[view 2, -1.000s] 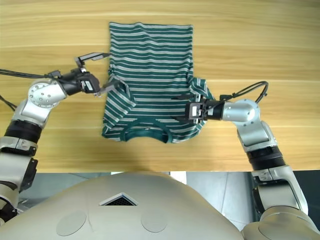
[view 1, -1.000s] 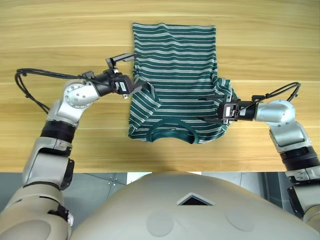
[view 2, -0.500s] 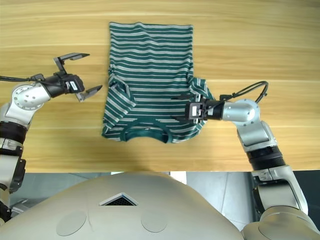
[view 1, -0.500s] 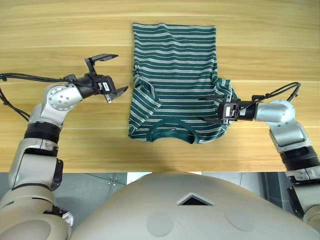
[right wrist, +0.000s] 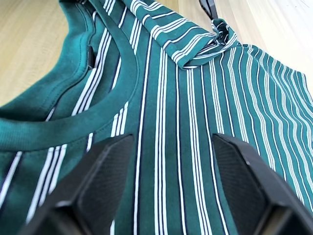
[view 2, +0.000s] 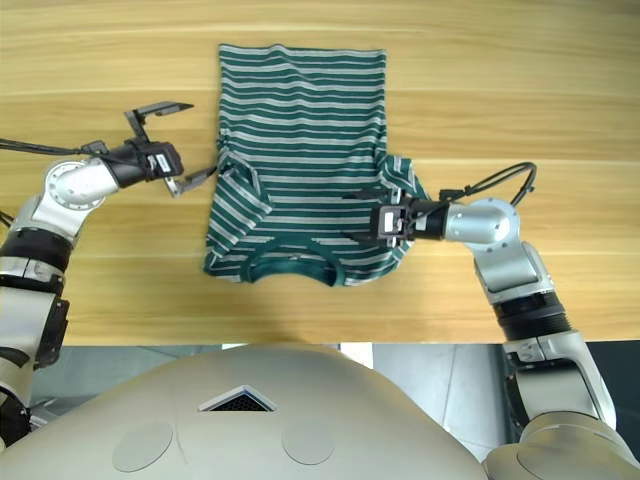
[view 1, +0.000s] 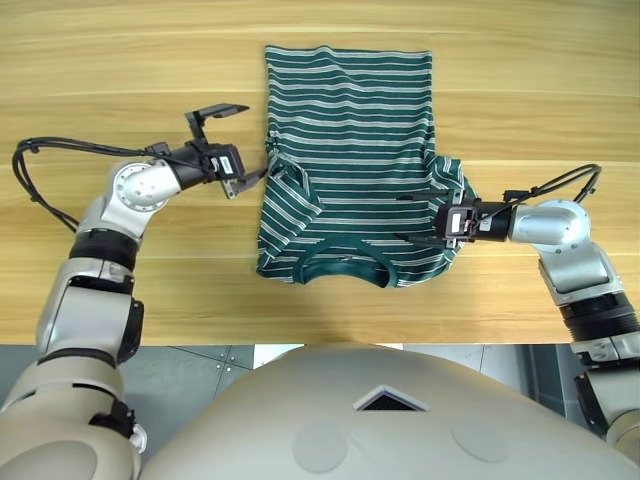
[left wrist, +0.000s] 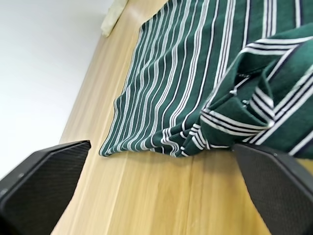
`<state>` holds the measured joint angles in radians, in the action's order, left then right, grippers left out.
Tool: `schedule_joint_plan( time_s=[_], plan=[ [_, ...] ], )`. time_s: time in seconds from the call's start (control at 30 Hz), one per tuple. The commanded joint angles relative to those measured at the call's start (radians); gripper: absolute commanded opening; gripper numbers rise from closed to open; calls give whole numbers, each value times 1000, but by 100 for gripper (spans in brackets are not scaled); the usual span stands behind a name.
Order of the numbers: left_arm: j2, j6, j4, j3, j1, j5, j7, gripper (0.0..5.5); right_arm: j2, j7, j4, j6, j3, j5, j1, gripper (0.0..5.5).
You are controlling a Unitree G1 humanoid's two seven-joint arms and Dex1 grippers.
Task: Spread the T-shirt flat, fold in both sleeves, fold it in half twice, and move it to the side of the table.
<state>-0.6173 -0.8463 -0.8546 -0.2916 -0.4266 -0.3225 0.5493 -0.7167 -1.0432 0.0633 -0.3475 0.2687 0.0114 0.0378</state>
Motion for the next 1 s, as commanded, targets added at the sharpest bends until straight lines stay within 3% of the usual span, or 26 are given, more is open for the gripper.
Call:
schedule_joint_plan(
  time_s=[0.03, 0.73, 1.0],
  plan=[
    [15, -11, -36, -13, -36, -23, -17, 538, -4, 5, -10, -1, -6, 2, -1, 297],
    [112, -17, -145, -5, -119, -25, -99, 538, 12, 14, 20, -12, 3, -1, 10, 297],
    [141, 44, -253, -61, -147, -135, -208, 538, 15, 16, 14, -8, 5, -1, 14, 297]
  ],
)
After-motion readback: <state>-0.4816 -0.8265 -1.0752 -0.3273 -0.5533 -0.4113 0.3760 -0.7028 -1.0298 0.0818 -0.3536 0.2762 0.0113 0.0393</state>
